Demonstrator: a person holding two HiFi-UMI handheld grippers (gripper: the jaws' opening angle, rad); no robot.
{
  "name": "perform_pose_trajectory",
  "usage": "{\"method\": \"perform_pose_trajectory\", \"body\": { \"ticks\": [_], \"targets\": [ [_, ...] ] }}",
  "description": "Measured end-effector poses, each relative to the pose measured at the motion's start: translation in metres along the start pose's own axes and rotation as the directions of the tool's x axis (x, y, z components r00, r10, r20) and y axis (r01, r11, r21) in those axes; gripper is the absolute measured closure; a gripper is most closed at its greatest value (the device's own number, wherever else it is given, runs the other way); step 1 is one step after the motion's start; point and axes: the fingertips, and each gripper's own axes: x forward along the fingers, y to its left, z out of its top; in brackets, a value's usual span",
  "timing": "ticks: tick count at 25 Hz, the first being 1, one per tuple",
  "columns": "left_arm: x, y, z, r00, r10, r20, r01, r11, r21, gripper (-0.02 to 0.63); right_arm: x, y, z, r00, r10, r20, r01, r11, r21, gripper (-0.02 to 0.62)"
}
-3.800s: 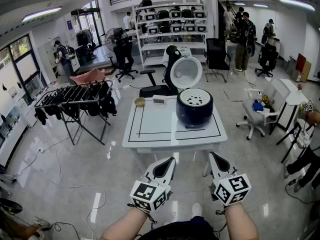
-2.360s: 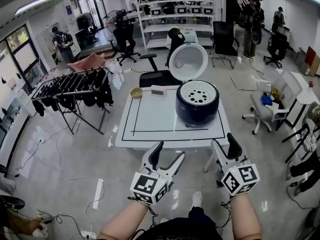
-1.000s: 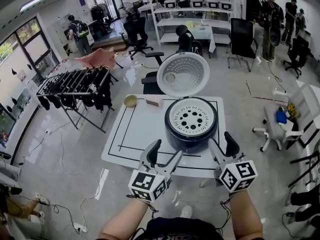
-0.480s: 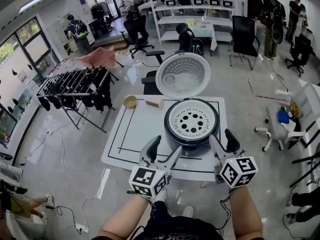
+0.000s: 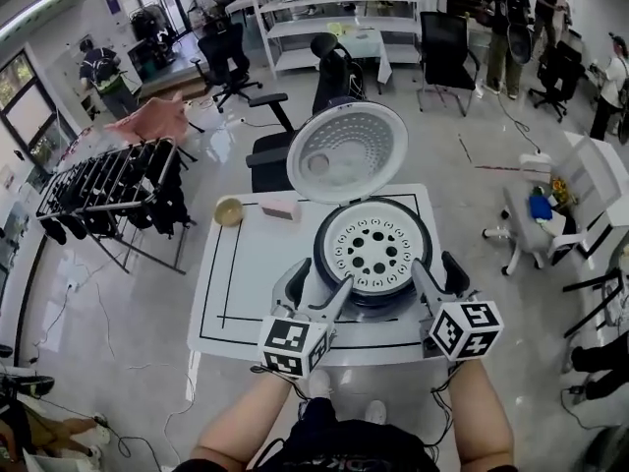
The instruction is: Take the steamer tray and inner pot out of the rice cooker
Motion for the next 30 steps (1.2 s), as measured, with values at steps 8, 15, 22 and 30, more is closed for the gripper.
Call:
{"method": "perform_pose_trajectory", "body": {
  "ticks": [8, 15, 22, 30],
  "targets": [
    [0.058, 0.033, -0.016, 0.993, -0.070, -0.095, 0.077, 0.995, 0.065, 0.279, 0.043, -0.018, -0.022, 0.977, -0.180, -0.115, 0.175, 0.983, -0.053, 0.336],
    [0.094, 0.048, -0.036, 0.977, -0.120, -0.177, 0.141, 0.983, 0.113, 0.279, 0.066, -0.034, -0.042, 0.921, -0.328, -0.212, 0.293, 0.939, -0.178, 0.336],
    [0.112, 0.058, -0.049, 0.960, -0.160, -0.231, 0.197, 0.970, 0.145, 0.278, 0.076, -0.042, -0.057, 0.862, -0.416, -0.289, 0.354, 0.903, -0.244, 0.336],
    [0.119, 0.058, -0.058, 0.944, -0.211, -0.253, 0.252, 0.957, 0.144, 0.278, 0.083, -0.049, -0.068, 0.785, -0.493, -0.375, 0.368, 0.858, -0.358, 0.345]
  ]
}}
